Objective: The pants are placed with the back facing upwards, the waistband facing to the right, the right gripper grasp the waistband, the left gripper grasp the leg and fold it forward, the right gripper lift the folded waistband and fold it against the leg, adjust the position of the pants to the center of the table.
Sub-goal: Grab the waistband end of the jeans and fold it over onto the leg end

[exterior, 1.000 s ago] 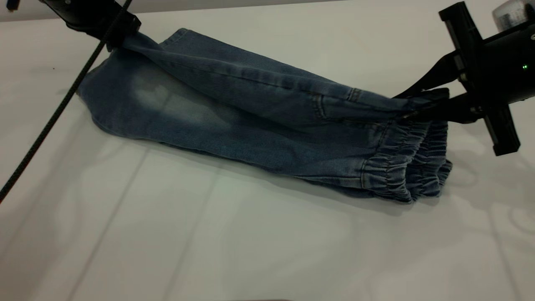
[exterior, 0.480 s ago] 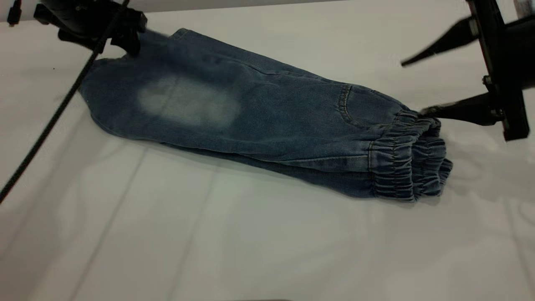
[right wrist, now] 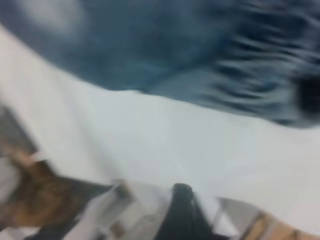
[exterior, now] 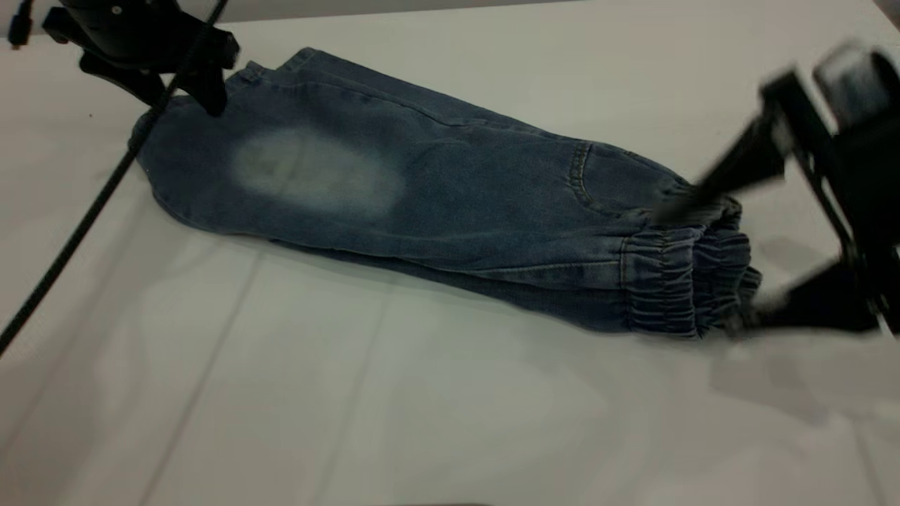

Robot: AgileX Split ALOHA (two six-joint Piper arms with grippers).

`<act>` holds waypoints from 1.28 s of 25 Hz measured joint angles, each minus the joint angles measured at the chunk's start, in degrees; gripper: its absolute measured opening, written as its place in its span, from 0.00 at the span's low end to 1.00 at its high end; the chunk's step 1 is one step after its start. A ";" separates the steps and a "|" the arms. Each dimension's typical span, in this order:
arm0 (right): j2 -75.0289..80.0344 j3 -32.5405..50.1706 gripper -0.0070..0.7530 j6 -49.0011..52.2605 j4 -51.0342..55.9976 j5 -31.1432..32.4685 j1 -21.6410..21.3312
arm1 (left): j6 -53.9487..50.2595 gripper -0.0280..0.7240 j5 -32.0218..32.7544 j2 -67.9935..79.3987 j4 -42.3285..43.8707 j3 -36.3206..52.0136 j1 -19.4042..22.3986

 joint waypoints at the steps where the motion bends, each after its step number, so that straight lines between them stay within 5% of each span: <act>1: 0.00 0.39 0.78 -0.30 0.44 -1.38 0.48 | 0.42 0.71 0.14 0.00 0.00 -0.01 -0.85; 14: 4.62 0.21 0.79 -4.45 10.19 0.77 2.74 | 1.06 0.71 0.20 -0.06 0.00 -0.06 -9.64; 32: 10.77 -4.23 0.79 -1.55 16.05 -1.62 3.09 | 1.16 0.71 0.37 -0.06 -0.19 -0.06 -10.24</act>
